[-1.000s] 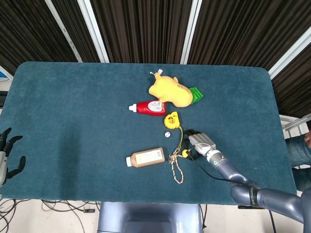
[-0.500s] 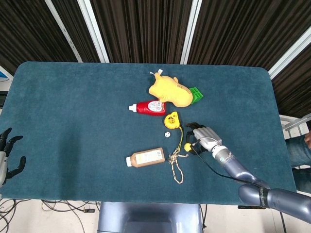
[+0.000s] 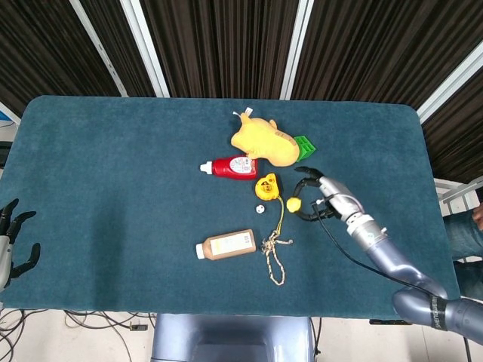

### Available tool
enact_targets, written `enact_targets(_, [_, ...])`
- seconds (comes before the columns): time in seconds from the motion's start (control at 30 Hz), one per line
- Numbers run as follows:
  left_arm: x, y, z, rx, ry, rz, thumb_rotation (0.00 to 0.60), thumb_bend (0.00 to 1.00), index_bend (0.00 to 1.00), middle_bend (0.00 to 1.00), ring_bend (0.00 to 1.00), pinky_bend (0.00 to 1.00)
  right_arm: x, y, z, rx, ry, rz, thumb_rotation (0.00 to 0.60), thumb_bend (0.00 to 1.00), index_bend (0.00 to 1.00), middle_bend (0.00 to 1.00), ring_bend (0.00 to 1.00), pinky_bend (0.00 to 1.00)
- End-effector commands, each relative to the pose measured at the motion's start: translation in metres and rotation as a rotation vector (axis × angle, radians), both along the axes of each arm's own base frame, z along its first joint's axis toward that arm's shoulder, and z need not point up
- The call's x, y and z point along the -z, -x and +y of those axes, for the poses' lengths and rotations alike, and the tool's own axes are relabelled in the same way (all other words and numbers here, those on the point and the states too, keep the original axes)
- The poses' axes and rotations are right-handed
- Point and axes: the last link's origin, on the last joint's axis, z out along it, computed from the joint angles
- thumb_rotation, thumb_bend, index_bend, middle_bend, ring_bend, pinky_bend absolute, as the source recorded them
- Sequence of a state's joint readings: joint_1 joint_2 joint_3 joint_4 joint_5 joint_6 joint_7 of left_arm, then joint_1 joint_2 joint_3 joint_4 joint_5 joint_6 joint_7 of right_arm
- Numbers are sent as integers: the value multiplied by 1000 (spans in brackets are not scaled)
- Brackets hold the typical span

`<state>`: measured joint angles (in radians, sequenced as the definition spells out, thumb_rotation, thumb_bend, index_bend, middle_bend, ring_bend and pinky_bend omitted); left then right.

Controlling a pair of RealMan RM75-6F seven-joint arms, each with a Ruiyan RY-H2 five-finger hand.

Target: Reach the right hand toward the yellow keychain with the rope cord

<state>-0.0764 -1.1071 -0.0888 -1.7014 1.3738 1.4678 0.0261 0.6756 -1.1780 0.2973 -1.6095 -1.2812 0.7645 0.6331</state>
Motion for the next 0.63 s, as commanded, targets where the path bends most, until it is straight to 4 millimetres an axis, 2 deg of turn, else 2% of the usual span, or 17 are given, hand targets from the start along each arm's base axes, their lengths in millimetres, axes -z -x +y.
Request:
enact_targets(0.03, [0,0,0,0,0,-1,600,428,190,0,0,0,-53,0,-5,-20,123,-299,600,407,600,119,84,153])
enact_targets(0.13, [0,0,0,0,1,-1,600,429,190,0,0,0,-71,5,-6,-22,177,-412,600,407,603,119,84,153])
enact_targets(0.3, [0,0,0,-1,2,0,600,429,190,0,0,0,-91,9,-2,-45,188,-472,600,405,602,119,84,153])
enact_targets(0.43, [1,-1,0,0,2,1,600,429,190,0,0,0,-94,10,4,-67,163,-461,600,405,603,119,84,153])
enact_targets(0.63, [0,0,0,0,0,1,600,429,190,0,0,0,-88,10,4,-67,135,-436,600,406,603,119,84,153])
